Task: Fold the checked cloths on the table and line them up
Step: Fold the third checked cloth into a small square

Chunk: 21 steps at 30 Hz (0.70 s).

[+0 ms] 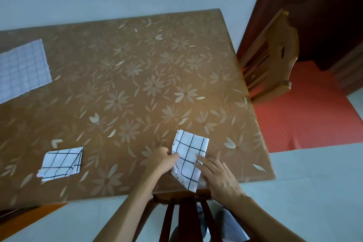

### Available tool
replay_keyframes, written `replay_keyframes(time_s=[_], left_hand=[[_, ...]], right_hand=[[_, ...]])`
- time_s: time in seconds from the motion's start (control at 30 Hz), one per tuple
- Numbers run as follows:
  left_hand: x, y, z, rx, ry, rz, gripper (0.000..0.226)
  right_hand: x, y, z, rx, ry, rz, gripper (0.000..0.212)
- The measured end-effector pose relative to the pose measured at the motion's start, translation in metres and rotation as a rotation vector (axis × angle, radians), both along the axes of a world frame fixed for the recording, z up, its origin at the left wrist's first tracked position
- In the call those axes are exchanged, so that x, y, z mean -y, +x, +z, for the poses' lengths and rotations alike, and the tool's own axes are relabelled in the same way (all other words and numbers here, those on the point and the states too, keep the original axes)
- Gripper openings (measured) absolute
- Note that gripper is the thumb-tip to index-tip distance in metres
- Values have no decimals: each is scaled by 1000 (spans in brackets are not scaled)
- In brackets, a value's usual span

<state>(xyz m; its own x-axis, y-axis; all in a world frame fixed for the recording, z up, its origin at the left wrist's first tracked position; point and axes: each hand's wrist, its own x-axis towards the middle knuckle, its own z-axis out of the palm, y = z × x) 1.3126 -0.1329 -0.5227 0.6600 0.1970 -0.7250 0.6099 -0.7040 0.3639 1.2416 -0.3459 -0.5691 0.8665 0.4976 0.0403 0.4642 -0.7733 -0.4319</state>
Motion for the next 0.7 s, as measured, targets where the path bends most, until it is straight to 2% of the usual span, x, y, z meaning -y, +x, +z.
replay_keyframes(time_s=[0.07,0.1,0.2,0.27,0.33,0.4,0.47,0.5,0.6,0.7], left_hand=[[-3,-7,2,-78,-218,213,34],[-5,-11,5,-137,-350,361,21],[-11,-22,3,-195,-590,659,30],[-12,-29,0,-178,-663,739,17],[-9,-36,-2,-149,-696,770,14],[-10,-44,-6,-33,-584,646,21],[-12,-52,-6,164,-305,353,23],[-15,-57,-7,282,-225,224,24],[-22,-69,-12,463,-297,50,40],[-29,-74,-22,476,-246,-67,27]], right_hand=[[5,-3,-1,-33,30,-33,77],[5,-3,1,-52,48,-45,75],[7,0,8,-75,151,-67,55],[7,1,13,-81,223,-83,44],[6,1,12,-88,263,-107,42],[7,1,4,-104,266,-123,41],[9,4,-2,-150,271,-139,33],[9,6,-3,-186,282,-154,28],[6,13,1,-276,343,-235,19],[-1,22,4,-364,351,-337,9]])
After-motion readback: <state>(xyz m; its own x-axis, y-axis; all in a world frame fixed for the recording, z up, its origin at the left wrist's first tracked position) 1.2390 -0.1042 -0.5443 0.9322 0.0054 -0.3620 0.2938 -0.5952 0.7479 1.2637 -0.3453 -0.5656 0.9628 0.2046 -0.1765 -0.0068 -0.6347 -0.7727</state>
